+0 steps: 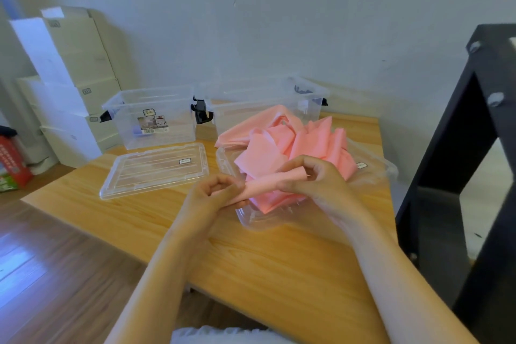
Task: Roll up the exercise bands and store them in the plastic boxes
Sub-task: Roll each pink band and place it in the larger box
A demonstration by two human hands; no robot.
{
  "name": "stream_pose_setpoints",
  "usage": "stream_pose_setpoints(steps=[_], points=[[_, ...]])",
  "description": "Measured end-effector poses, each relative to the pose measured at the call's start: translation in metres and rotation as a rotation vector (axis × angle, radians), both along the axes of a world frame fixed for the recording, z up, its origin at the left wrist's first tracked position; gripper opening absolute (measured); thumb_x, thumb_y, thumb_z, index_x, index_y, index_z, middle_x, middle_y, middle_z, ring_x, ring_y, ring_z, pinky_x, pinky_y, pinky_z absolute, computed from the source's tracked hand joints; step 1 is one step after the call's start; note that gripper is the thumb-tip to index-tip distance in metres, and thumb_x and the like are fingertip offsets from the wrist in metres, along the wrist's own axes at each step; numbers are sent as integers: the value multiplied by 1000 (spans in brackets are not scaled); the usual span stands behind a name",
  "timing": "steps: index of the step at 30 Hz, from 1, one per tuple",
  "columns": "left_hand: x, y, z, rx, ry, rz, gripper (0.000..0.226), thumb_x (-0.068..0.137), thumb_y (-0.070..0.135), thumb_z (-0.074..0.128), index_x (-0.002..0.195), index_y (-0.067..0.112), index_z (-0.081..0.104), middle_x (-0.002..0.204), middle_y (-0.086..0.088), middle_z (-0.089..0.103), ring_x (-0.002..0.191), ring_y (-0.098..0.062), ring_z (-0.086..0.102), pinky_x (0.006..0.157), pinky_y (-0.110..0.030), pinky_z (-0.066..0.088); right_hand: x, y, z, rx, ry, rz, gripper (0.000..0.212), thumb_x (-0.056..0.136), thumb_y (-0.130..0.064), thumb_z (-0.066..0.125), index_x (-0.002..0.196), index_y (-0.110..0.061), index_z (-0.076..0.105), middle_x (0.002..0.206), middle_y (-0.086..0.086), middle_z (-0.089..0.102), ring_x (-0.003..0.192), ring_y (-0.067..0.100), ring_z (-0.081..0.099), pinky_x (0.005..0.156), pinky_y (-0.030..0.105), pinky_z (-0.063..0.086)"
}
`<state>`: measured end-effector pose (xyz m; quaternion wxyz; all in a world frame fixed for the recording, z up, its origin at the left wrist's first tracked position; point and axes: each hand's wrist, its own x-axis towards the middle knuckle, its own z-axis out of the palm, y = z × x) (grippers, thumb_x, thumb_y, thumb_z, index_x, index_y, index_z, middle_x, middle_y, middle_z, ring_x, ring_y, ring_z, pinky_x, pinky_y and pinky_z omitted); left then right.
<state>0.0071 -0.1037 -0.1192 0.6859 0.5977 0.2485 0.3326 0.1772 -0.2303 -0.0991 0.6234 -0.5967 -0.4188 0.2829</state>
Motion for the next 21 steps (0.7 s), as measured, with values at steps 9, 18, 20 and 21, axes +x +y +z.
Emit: stream_pose_setpoints(steps=[9, 18, 20, 21], points=[[-25, -42, 46, 472, 101, 91, 23, 73, 3, 81, 86, 21, 73, 104, -4, 72, 98, -17, 65, 85, -33, 52, -21, -41, 18, 28, 154, 39, 20, 76, -5, 75, 93, -13, 68, 89, 8, 71, 87, 36, 69, 84, 44, 55], [-51, -95, 37, 391, 9, 64, 22, 75, 10, 81, 95, 18, 74, 95, 3, 73, 91, -9, 66, 75, -21, 53, -47, -102, 43, 53, 83, 33, 23, 80, 3, 69, 103, 5, 65, 98, 14, 68, 78, 24, 70, 69, 24, 58], [-54, -102, 38, 243, -53, 18, 25, 73, 16, 81, 97, 14, 73, 102, -7, 71, 97, -23, 69, 79, -27, 57, -54, -113, 48, 81, 41, 18, 23, 80, 4, 69, 103, 6, 64, 92, 5, 69, 75, 16, 71, 67, 23, 57], [-55, -106, 41, 154, -87, -11, 24, 76, 14, 78, 99, 9, 72, 106, -14, 69, 97, -29, 70, 78, -28, 59, -57, -119, 50, 92, 26, 13, 21, 81, 4, 68, 101, 4, 65, 91, 4, 69, 75, 15, 71, 67, 23, 57]])
